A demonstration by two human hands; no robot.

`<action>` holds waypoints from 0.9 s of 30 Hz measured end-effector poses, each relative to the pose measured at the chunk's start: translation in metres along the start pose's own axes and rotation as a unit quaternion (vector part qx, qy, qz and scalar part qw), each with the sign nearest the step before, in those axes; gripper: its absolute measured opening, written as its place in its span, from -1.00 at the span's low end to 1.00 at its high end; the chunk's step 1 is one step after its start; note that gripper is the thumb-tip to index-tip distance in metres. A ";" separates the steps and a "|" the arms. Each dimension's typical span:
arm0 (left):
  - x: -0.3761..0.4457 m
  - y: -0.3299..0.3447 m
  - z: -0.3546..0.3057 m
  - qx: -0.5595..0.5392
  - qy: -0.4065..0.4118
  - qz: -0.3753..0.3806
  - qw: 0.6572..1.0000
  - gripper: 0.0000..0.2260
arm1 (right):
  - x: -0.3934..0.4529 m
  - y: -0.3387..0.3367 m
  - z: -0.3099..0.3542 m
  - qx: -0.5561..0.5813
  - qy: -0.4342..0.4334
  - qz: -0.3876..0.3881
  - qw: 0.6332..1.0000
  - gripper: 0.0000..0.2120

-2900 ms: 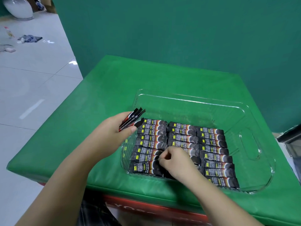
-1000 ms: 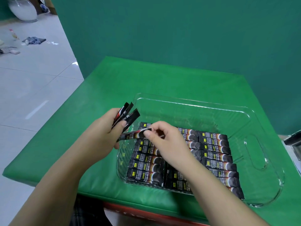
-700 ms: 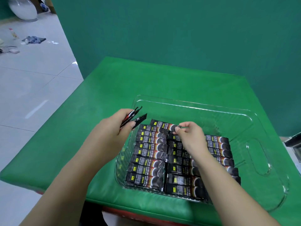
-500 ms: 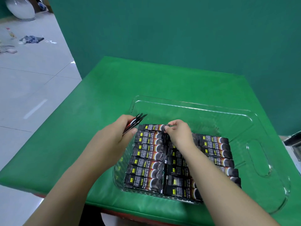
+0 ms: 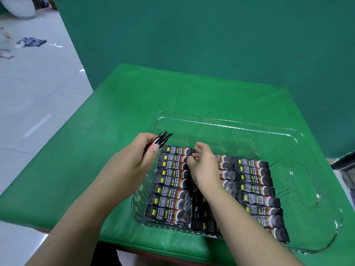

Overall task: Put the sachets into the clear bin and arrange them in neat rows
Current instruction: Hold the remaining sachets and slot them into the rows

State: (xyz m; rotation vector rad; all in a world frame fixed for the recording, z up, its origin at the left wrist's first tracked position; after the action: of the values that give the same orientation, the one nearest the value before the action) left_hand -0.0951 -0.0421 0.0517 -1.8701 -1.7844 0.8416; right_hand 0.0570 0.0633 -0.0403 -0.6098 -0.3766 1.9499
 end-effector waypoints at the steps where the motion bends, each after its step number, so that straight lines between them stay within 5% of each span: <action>1: 0.000 0.000 0.000 -0.002 0.000 0.001 1.000 -0.89 | -0.001 -0.001 0.002 -0.011 -0.001 -0.005 1.000 -0.53; 6: 0.001 0.002 0.001 0.005 -0.017 0.014 1.000 -0.90 | -0.003 -0.004 0.004 -0.164 0.047 -0.013 0.985 -0.61; 11: 0.001 0.002 0.003 0.000 -0.023 0.016 1.000 -0.92 | -0.003 0.001 0.007 -0.183 0.046 -0.005 0.982 -0.62; 15: 0.002 0.002 0.004 0.001 -0.024 0.018 1.000 -0.95 | -0.017 -0.006 0.027 -0.031 -0.073 -0.013 0.997 -0.73; 19: 0.003 0.001 0.007 0.009 -0.032 0.009 0.999 -0.96 | -0.042 -0.006 0.064 0.166 -0.162 0.082 0.969 -0.85; 23: 0.004 0.000 0.007 0.024 -0.038 -0.001 0.999 -0.88 | -0.044 0.003 0.080 0.168 -0.184 0.142 0.958 -0.88; 27: 0.001 0.000 0.006 0.011 -0.037 -0.005 0.999 -0.97 | -0.037 0.003 0.068 0.203 -0.157 0.120 0.959 -0.80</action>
State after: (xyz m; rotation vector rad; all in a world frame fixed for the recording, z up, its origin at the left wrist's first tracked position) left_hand -0.0995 -0.0417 0.0472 -1.8372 -1.8182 0.9355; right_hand 0.0292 0.0288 0.0231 -0.0795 -0.0885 2.2802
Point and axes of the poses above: each hand's wrist, its own x-axis towards the middle knuckle, its own y-axis out of the palm, z = x × y, the point moved 8 cm from there along x, towards the middle knuckle, and after that the axes turned 15 degrees about z, right-handed, at the moved point
